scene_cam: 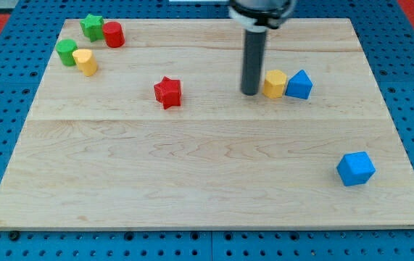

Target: Move the blue triangle slightly to the right of the yellow hexagon

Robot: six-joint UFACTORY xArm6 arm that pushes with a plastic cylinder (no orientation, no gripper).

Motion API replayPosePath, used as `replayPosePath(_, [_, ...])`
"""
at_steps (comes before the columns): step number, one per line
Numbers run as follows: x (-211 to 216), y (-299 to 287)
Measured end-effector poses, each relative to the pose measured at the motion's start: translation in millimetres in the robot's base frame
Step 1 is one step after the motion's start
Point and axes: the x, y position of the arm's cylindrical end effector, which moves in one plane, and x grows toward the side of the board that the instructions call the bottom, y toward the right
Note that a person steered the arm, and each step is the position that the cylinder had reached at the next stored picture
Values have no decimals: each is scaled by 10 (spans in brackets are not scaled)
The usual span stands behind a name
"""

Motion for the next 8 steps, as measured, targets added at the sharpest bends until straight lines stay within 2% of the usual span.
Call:
replayPosePath(1, [-1,405])
replayPosePath(2, [0,500])
replayPosePath(3, [26,247])
replayPosePath(5, [487,567])
replayPosePath(6, [307,561])
replayPosePath(8, [132,917])
